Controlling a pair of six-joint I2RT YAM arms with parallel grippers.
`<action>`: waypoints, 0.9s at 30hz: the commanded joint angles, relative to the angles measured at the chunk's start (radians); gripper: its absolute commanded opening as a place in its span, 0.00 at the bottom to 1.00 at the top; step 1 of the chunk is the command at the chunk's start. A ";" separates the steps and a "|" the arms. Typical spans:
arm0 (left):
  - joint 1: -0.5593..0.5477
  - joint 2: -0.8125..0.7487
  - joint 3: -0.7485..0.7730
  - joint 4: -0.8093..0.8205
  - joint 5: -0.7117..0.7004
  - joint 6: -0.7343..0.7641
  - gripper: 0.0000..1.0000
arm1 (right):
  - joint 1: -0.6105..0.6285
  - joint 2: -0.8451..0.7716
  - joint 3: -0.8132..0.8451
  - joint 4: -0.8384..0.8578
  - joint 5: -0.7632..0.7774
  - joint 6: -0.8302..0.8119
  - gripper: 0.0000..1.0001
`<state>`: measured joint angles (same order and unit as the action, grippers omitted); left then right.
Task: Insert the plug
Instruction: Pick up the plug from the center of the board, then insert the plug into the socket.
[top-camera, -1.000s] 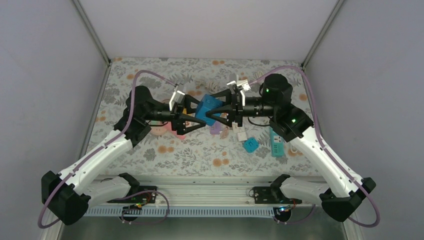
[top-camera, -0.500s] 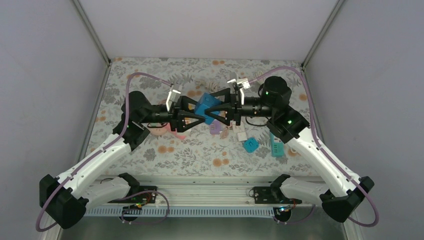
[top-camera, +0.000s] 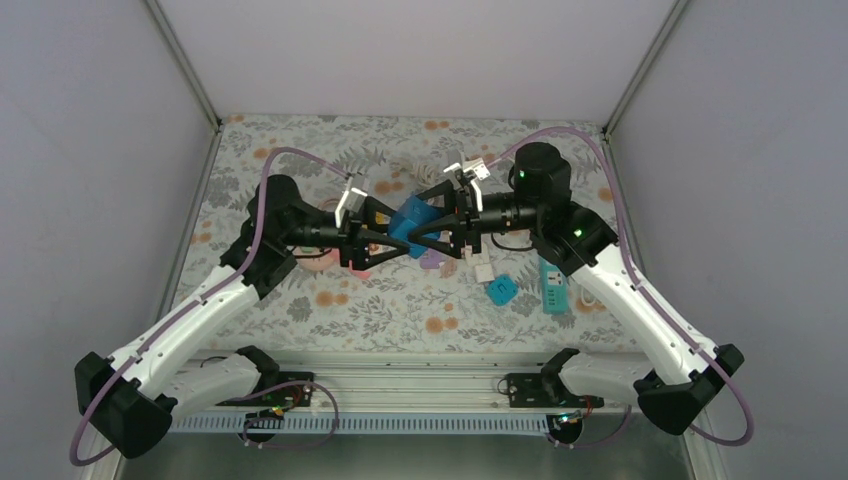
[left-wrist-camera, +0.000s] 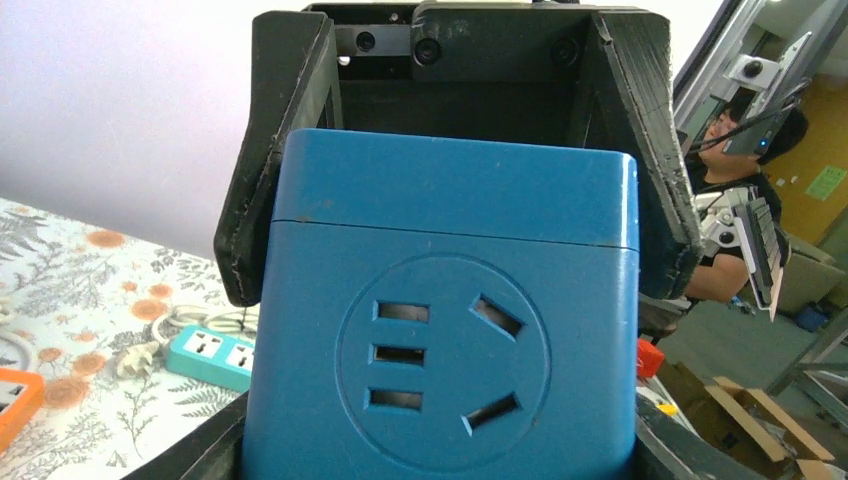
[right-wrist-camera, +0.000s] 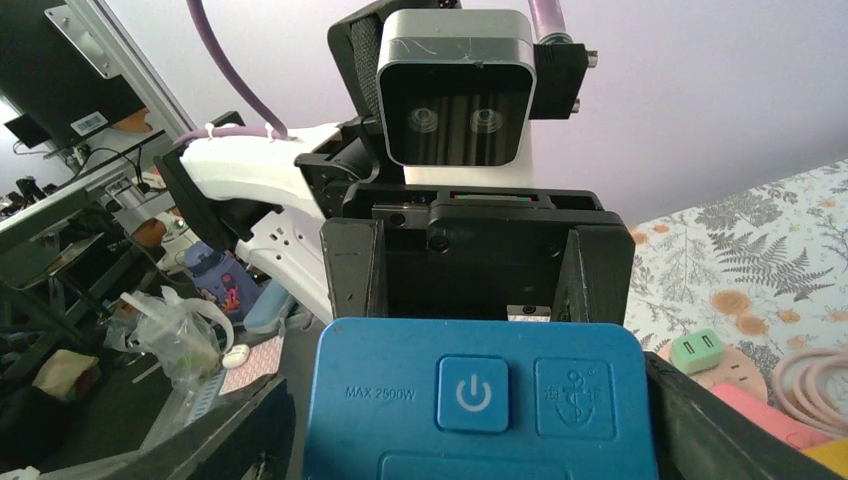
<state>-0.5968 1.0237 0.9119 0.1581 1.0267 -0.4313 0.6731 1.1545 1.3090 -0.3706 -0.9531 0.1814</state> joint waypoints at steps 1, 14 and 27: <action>0.003 -0.011 0.055 -0.068 0.028 0.072 0.52 | 0.005 0.008 0.034 -0.039 -0.023 -0.040 0.68; 0.004 -0.015 0.103 -0.234 -0.137 0.122 0.90 | -0.006 0.036 0.031 -0.030 0.210 0.028 0.32; 0.005 -0.153 0.022 -0.573 -0.908 0.131 1.00 | -0.324 0.147 -0.072 -0.092 0.745 0.214 0.30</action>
<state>-0.5919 0.9379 0.9684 -0.3470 0.3122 -0.2806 0.4461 1.2484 1.2728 -0.4419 -0.3767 0.3275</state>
